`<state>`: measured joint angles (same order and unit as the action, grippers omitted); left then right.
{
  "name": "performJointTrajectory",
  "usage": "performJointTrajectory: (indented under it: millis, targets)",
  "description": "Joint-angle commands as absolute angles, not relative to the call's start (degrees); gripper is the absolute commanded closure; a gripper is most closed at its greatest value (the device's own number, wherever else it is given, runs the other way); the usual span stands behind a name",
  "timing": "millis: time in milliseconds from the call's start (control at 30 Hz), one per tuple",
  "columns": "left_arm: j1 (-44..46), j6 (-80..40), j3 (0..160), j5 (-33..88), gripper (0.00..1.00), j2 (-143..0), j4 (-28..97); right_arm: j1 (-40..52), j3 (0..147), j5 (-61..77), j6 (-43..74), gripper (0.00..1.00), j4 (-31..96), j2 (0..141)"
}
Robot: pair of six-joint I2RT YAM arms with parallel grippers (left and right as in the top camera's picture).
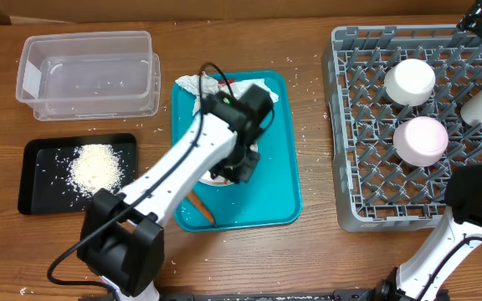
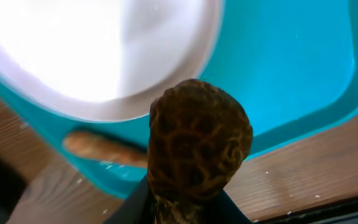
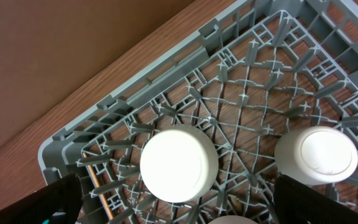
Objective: Sort waste into correct bins and load items into the dishwasher
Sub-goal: 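Carry the brown food piece to the black tray and release it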
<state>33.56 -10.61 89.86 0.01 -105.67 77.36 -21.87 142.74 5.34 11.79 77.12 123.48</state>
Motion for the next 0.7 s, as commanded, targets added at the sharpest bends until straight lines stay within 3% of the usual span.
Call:
performJointTrajectory:
  millis: [0,300,667]
  targets:
    - [28.99,-15.64,94.78,-6.20,0.82,-105.95,80.29,-21.89,143.70,5.17,11.84,0.00,76.79,122.28]
    - [10.41,-21.02,96.38,-8.03,0.82,-105.95,83.79,-21.89,143.70,5.17,11.84,0.00,76.79,122.28]
    - [-15.18,-23.40,91.07,-7.22,0.77,-105.97,78.89,-21.89,143.70,5.17,11.84,0.00,76.79,122.28]
